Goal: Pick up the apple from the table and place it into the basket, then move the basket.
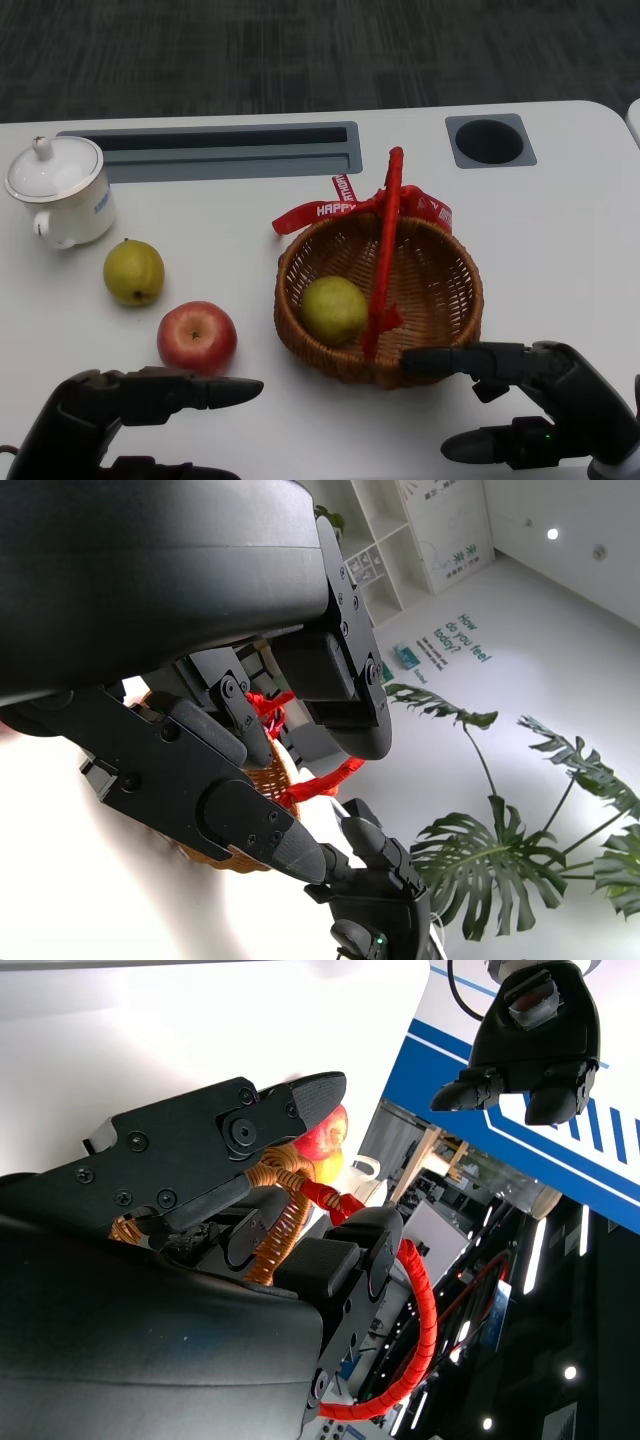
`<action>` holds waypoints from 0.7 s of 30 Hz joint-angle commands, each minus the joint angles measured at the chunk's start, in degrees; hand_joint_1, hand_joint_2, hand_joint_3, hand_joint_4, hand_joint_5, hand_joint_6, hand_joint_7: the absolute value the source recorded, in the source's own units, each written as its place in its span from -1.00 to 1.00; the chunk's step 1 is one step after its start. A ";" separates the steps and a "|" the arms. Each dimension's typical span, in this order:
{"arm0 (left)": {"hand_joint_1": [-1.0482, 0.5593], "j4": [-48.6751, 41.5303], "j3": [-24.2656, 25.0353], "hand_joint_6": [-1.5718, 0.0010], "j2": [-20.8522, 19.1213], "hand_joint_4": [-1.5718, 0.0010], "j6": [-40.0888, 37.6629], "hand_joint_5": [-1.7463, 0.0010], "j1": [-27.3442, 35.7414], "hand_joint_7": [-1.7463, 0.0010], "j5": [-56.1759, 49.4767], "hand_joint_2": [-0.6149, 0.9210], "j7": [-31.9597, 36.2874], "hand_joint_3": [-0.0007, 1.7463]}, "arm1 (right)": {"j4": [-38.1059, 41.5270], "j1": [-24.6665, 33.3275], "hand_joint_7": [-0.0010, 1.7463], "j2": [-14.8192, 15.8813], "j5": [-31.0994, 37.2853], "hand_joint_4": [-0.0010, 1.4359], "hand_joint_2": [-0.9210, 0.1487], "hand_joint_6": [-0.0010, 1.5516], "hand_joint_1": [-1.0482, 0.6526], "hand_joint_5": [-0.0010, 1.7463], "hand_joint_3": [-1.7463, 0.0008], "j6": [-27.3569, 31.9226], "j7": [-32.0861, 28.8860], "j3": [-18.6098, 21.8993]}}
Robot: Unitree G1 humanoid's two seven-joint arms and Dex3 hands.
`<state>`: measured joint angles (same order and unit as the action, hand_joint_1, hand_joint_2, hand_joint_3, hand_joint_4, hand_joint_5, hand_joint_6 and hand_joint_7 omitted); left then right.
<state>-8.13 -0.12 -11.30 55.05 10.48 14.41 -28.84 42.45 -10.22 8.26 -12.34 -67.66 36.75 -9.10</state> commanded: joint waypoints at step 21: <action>-0.18 -0.59 0.45 -0.22 -0.83 -0.32 0.37 1.00 0.06 1.00 0.49 0.74 0.28 -1.00 | -1.89 0.60 -1.00 1.21 -0.82 0.05 -0.66 -0.08 -0.37 -1.00 1.00 1.32 1.78 1.37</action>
<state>-8.70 -0.14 -11.44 55.10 10.30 14.74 -28.83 41.28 -10.07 8.41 -12.47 -66.73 38.31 -8.06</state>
